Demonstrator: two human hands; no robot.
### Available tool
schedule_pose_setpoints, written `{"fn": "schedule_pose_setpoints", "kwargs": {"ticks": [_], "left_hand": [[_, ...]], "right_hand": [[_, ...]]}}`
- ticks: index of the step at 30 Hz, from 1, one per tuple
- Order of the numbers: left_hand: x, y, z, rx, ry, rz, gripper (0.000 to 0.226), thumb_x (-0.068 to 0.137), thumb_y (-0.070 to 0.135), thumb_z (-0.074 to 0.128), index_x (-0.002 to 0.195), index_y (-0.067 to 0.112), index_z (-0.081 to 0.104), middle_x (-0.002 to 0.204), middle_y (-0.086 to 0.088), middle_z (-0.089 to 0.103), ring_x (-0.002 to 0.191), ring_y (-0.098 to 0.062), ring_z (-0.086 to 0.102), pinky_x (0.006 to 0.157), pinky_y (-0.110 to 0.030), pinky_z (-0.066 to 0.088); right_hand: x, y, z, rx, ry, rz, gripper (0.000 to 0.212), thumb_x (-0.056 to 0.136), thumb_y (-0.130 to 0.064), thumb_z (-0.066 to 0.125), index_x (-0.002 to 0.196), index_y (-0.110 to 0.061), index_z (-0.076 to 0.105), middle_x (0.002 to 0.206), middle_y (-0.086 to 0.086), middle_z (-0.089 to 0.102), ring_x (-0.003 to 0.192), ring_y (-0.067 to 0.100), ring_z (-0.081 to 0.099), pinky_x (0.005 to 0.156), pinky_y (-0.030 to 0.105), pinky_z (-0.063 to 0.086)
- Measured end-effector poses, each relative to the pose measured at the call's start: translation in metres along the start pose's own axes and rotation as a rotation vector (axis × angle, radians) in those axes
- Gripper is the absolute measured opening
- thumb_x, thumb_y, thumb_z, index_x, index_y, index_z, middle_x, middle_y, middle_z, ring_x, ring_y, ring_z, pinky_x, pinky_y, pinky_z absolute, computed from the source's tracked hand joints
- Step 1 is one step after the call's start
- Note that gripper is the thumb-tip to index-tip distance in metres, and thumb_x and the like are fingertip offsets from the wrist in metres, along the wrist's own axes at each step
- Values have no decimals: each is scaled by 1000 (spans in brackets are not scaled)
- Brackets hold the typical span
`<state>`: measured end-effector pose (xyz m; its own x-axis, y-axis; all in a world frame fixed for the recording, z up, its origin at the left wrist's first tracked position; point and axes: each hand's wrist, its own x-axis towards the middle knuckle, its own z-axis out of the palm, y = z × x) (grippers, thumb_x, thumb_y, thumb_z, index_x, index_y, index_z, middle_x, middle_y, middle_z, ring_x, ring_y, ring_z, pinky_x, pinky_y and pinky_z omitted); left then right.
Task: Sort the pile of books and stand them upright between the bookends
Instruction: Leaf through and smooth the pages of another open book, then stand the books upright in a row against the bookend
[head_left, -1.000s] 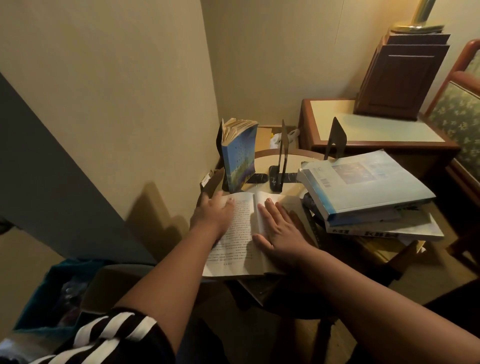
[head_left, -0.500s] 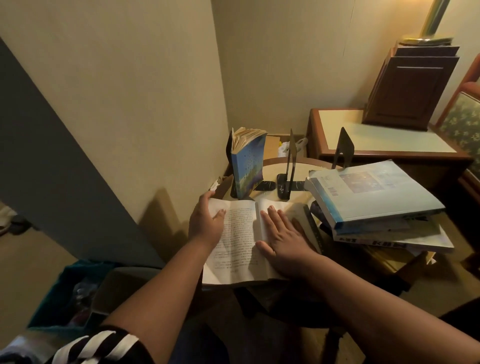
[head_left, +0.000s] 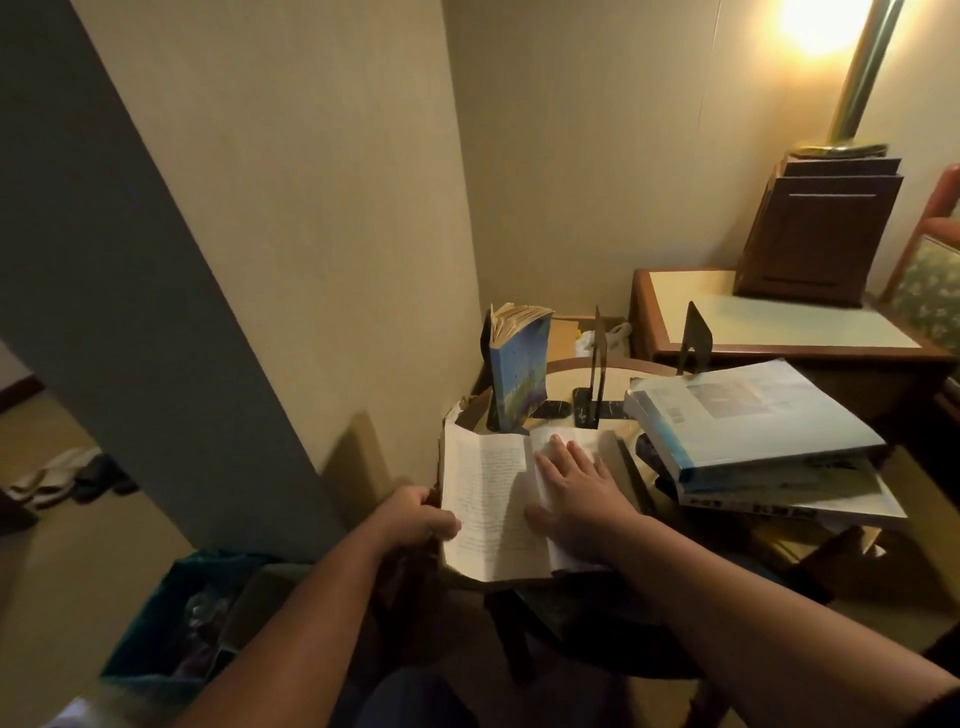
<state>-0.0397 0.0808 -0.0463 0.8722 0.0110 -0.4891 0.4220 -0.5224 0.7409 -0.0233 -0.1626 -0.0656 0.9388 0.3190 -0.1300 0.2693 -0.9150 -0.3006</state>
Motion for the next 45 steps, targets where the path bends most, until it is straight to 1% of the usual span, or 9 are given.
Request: {"fn": "schedule_pose_setpoints", "kwargs": {"ticks": [5,8,11,14,19,24,28,36,45], "left_hand": [[-25,27,6,-75,139,137,32,83,11,68,113,7,60,98,-6,67,84,-18,66,50,-19,52],[-35,50,15,-103,247,233,31,79,17,72,108,13,62,98,-4,68,89,-21,67,68,-33,61],[-44,74,29,-159,242,339,18,90,25,66,105,17,63,96,-4,68,87,-21,67,69,-34,59],[-44,90,41,-214,172,348,21,100,31,50,103,16,63,97,-6,70,85,-22,65,73,-37,53],[-26,89,62,-189,-10,367,23,103,23,43,115,24,62,115,-2,67,104,-23,63,79,-35,54],[-8,76,94,63,48,600,39,95,19,49,133,26,52,132,2,54,126,-17,50,103,-36,47],[9,70,105,408,59,671,53,100,23,50,151,20,34,158,-4,31,147,-20,25,119,-34,23],[20,39,91,688,76,680,82,81,71,24,151,30,32,160,3,27,146,-21,27,117,-46,28],[10,4,66,821,201,716,73,81,60,21,145,34,43,148,4,42,135,-17,38,111,-38,35]], "right_hand": [[-10,-21,-24,-143,170,-239,60,95,-46,55,149,-24,39,161,-2,26,152,26,9,122,55,11],[-16,-39,-39,311,143,-166,42,100,-39,52,139,-26,52,140,-1,56,129,23,53,104,41,47],[-22,-48,-59,997,47,-8,36,103,-40,45,122,-15,62,120,9,66,109,26,63,91,45,55],[-33,-38,-83,1224,83,149,46,99,-51,47,110,-10,62,107,13,66,96,24,66,72,34,56],[-41,5,-93,902,165,262,41,82,-50,73,66,-14,61,56,-3,51,46,6,48,45,21,40],[-45,24,-87,735,173,377,33,77,-34,83,91,-7,70,83,4,71,74,16,70,68,30,61],[-44,28,-77,476,224,449,31,79,-18,79,104,-11,63,100,6,64,91,18,63,81,35,59],[-25,36,-65,416,187,427,40,85,-16,72,122,-15,57,117,6,61,105,22,60,87,37,58],[-5,10,-36,438,45,314,45,89,-43,69,125,-22,52,116,-1,61,94,11,58,71,25,51]]}}
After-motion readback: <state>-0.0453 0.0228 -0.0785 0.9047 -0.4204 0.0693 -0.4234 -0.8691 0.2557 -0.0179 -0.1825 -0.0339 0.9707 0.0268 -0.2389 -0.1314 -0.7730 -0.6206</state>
